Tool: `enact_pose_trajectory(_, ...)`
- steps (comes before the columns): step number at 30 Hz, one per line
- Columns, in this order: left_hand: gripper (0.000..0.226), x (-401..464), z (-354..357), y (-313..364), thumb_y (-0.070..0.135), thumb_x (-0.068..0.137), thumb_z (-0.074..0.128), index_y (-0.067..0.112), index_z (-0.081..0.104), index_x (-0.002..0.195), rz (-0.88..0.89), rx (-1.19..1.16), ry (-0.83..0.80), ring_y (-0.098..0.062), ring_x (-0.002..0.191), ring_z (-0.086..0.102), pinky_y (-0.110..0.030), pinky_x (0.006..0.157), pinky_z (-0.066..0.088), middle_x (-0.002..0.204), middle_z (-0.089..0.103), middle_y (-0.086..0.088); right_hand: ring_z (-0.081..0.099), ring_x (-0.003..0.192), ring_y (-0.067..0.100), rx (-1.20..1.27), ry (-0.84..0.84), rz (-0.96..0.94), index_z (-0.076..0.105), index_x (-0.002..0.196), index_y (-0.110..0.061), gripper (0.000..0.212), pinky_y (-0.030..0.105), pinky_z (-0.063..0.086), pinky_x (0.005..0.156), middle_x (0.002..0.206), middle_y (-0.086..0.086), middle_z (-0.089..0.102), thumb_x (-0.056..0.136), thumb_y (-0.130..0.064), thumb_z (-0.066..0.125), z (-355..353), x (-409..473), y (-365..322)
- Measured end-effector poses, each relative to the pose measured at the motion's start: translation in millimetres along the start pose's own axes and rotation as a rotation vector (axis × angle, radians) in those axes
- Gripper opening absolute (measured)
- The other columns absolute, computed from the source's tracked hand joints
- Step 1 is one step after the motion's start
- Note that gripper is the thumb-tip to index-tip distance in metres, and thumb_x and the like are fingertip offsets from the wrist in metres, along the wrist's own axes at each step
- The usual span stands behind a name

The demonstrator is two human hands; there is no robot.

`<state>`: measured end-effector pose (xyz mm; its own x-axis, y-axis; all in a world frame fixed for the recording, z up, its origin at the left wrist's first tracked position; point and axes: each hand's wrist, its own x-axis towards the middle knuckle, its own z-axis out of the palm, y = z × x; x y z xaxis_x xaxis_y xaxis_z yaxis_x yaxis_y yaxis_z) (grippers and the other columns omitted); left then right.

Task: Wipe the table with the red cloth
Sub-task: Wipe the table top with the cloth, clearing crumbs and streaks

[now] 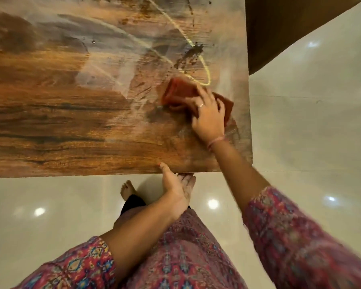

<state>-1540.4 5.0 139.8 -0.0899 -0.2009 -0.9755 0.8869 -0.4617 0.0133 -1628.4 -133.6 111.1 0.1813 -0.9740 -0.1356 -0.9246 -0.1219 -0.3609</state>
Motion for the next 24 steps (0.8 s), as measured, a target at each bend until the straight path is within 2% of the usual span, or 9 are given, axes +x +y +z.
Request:
enact_pose_trajectory(2,0.085,2,9,-9,0.068,0.088,0.033,0.005,0.027,0.145,0.031,-0.059,0.020,-0.031,0.134,0.039,-0.042,0.111,0.033,0.148,0.035,-0.017,0.018,0.145,0.022,0.049,0.044,0.104,0.054,0.126,-0.023,0.044,0.050,0.013,0.115,0.156,-0.004,0.028,0.084,-0.010,0.053,-20,51,29)
enact_pose_trajectory(5,0.082,6,13,-20,0.066,0.090,0.034,0.005,0.030,0.144,0.080,-0.103,0.065,-0.031,0.130,0.044,-0.044,0.109,0.036,0.145,0.039,-0.017,0.022,0.145,0.018,0.088,0.077,0.164,0.043,0.141,-0.024,0.057,0.043,0.010,0.117,0.151,-0.003,0.039,0.087,-0.005,0.049,-28,76,37)
enact_pose_trajectory(9,0.080,7,19,-28,0.067,0.089,0.033,0.006,0.037,0.141,0.117,-0.118,0.088,-0.030,0.126,0.049,-0.043,0.109,0.037,0.140,0.047,-0.017,0.029,0.142,0.020,0.068,-0.010,-0.075,0.051,0.134,-0.029,0.066,0.046,0.013,0.116,0.146,-0.007,0.044,0.079,0.007,0.051,-16,-10,22)
enact_pose_trajectory(12,0.074,6,26,-30,0.067,0.091,0.029,0.011,0.048,0.134,0.132,-0.123,0.099,-0.028,0.115,0.057,-0.041,0.104,0.042,0.130,0.056,-0.015,0.039,0.137,0.025,0.048,-0.113,-0.253,0.058,0.130,-0.028,0.051,0.053,0.023,0.112,0.141,-0.006,0.051,0.085,-0.006,0.045,-12,-100,20)
enact_pose_trajectory(14,0.072,7,31,-33,0.068,0.091,0.027,0.014,0.050,0.133,0.147,-0.155,0.093,-0.028,0.111,0.058,-0.041,0.101,0.044,0.128,0.057,-0.015,0.042,0.135,0.025,0.036,-0.170,-0.311,0.061,0.127,-0.027,0.048,0.053,0.025,0.111,0.139,-0.006,0.053,0.087,-0.010,0.041,-15,-121,27)
enact_pose_trajectory(16,0.076,7,34,-35,0.071,0.089,0.027,0.014,0.048,0.134,0.145,-0.165,0.110,-0.028,0.109,0.059,-0.041,0.101,0.044,0.130,0.056,-0.016,0.042,0.135,0.024,0.056,-0.192,-0.340,0.064,0.122,-0.026,0.049,0.053,0.024,0.112,0.136,-0.007,0.055,0.084,0.001,0.051,-19,-104,35)
enact_pose_trajectory(19,0.083,7,34,-36,0.075,0.085,0.028,0.015,0.037,0.141,0.113,-0.154,0.119,-0.029,0.126,0.048,-0.044,0.111,0.034,0.142,0.045,-0.014,0.036,0.138,0.020,0.109,-0.163,-0.224,0.064,0.121,-0.027,0.063,0.051,0.017,0.116,0.138,-0.009,0.054,0.076,0.014,0.051,-30,-39,40)
enact_pose_trajectory(22,0.088,6,33,-35,0.076,0.083,0.029,0.015,0.028,0.146,0.093,-0.168,0.129,-0.030,0.134,0.039,-0.044,0.114,0.028,0.149,0.036,-0.013,0.036,0.137,0.018,0.110,-0.041,0.002,0.060,0.125,-0.029,0.063,0.042,0.017,0.118,0.139,-0.008,0.052,0.078,0.011,0.046,-46,52,52)
enact_pose_trajectory(24,0.088,6,32,-36,0.076,0.083,0.030,0.015,0.027,0.147,0.098,-0.172,0.134,-0.030,0.134,0.039,-0.045,0.114,0.029,0.149,0.036,-0.013,0.039,0.134,0.018,0.125,0.010,0.062,0.060,0.126,-0.028,0.061,0.035,0.023,0.115,0.139,-0.007,0.052,0.079,0.007,0.044,-54,89,59)
